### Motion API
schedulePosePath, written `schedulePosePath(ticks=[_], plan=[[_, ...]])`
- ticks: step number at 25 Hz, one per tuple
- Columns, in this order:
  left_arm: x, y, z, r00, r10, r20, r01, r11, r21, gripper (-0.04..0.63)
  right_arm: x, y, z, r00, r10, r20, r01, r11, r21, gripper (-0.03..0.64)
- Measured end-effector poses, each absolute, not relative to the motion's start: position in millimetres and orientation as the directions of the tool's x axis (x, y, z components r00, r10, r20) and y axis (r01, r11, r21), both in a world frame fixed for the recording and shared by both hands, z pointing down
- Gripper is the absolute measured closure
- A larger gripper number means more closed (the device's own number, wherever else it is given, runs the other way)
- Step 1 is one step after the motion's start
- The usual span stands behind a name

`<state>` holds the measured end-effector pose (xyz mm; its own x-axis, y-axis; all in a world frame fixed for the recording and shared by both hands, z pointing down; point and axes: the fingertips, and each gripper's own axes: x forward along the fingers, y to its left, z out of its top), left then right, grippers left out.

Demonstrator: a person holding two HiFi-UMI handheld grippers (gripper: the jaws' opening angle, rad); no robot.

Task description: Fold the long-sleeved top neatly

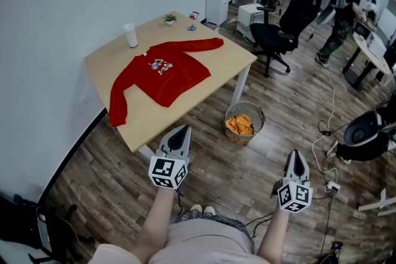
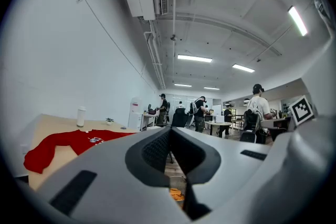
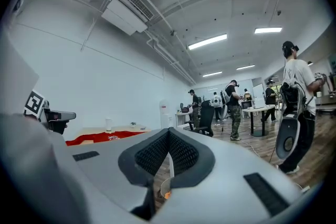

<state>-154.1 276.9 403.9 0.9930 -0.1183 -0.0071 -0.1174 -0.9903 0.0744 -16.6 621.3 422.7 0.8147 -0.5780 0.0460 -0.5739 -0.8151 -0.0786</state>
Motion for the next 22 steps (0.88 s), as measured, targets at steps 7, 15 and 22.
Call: schedulePosePath(ticks=[7, 15, 22], plan=[[-155, 276, 408, 0.993, -0.114, -0.004, -0.113, -0.99, 0.088, 0.592, -21, 613, 422, 0.79, -0.613, 0.026, -0.609, -0.788, -0.096, 0.609], [-156, 275, 410, 0.997, -0.081, -0.005, -0.08, -0.989, 0.128, 0.591, -25, 603, 422, 0.759, -0.651, 0.013, -0.647, -0.756, -0.105, 0.576], [-154, 276, 408, 1.0, -0.019, -0.024, -0.015, -0.986, 0.164, 0.35, -24, 596, 419, 0.74, -0.672, -0.027, -0.665, -0.725, -0.179, 0.315]])
